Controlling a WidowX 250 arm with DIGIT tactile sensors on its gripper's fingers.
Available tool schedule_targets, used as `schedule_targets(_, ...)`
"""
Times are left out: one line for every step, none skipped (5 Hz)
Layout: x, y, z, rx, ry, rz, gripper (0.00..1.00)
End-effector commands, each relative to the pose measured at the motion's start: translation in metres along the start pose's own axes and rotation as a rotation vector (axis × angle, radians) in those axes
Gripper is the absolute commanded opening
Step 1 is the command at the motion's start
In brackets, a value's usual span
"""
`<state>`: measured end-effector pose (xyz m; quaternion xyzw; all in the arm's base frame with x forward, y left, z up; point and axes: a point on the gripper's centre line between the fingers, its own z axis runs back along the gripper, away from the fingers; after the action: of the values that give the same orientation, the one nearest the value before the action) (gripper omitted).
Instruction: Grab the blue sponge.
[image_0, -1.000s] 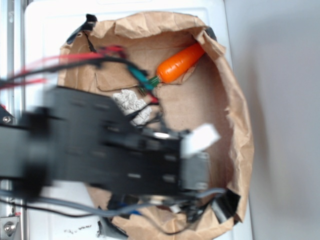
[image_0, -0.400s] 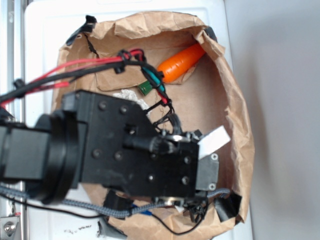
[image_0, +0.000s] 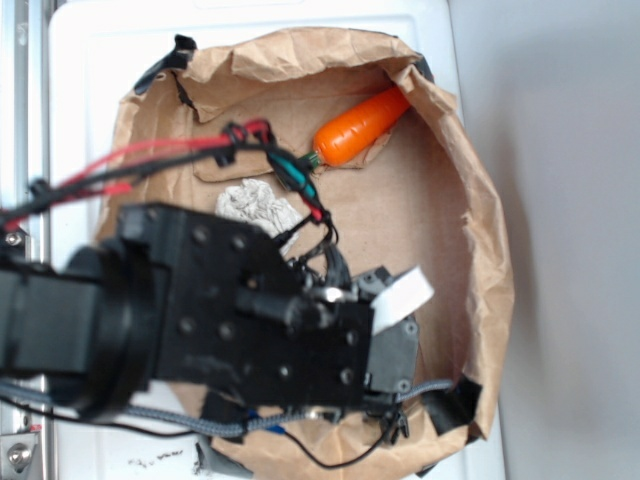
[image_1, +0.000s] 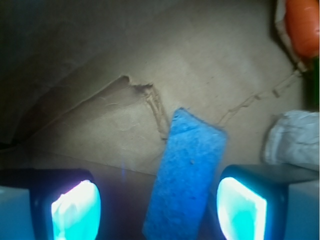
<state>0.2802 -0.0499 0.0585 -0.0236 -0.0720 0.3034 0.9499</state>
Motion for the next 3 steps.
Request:
schedule_targets(-0.003, 0.000, -0.014, -0.011, -0.043, -0.007, 1.00)
schedule_targets(-0.006, -0.002, -0.024, 0.020, -0.057, 0.000, 1.00)
schedule_targets(-0.007, -0.005, -0.035, 0.046, -0.065, 0.016, 1.00)
